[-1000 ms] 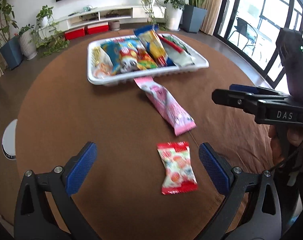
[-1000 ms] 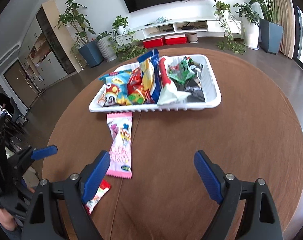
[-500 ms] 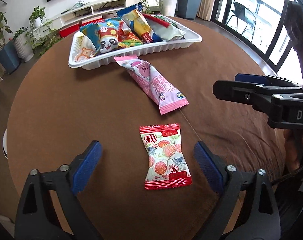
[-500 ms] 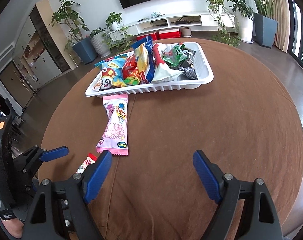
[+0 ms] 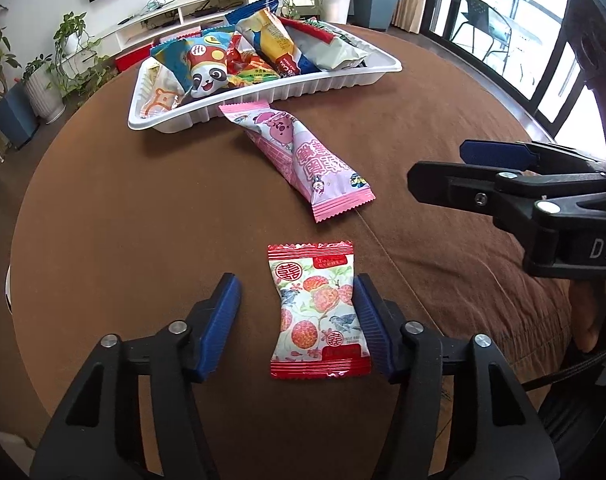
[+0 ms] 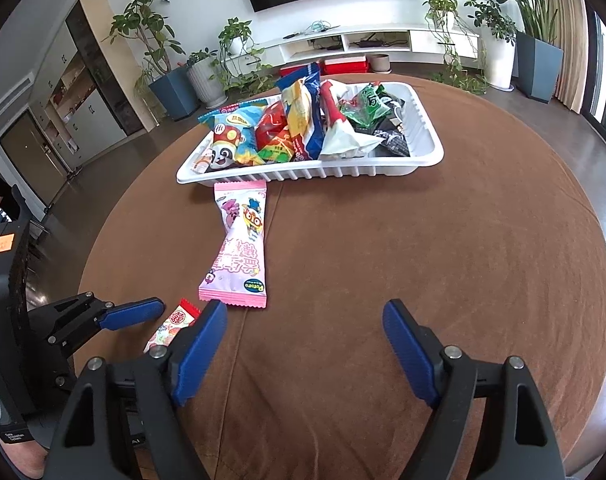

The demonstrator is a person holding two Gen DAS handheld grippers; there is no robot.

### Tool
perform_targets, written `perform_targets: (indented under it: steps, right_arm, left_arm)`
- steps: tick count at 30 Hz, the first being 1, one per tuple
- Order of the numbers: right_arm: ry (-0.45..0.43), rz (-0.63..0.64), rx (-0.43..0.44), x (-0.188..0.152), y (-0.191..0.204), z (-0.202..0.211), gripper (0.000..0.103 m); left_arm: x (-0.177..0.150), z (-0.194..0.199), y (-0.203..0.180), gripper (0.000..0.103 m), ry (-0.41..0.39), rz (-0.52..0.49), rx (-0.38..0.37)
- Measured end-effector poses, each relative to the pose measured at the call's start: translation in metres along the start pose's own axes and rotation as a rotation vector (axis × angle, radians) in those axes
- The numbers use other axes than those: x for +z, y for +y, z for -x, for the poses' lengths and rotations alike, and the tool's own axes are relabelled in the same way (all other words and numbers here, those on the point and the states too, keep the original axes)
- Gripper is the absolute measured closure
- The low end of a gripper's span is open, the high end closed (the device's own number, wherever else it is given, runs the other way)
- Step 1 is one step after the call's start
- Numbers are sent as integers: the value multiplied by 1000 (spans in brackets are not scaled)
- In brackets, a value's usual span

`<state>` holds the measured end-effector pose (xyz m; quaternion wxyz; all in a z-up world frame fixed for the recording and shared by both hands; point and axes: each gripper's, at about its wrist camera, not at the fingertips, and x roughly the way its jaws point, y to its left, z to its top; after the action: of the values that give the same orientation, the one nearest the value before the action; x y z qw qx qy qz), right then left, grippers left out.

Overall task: Organize snacks
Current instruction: 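Grasp the red-white candy packet with the left tool while the right tool grasps the pink popsicle packet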

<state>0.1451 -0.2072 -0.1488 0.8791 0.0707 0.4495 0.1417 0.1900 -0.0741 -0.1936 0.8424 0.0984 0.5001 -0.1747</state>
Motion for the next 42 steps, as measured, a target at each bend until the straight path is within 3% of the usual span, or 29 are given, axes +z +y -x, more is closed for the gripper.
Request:
perform_targets:
  steps: [5,8,29,35,42]
  right_arm:
    - [5,19,-7,2,5,-3,20]
    - [12,33,-11,3,9,-8,20]
    - [90,134,-11,23,53,-59,26]
    - [105,85,42,27,55,-55,27]
    - [150,61,-37,35,52,-65,27]
  left_arm:
    - [-4,4,0,66,-2,-13,-9]
    - [-6,5,3,68,-3,-10,-14]
    - [-31,29,33,71,-41,83,-53]
    - [-36,36,37,71,-55,111,-71]
    - [-38,38,37,71,-60,121,-82]
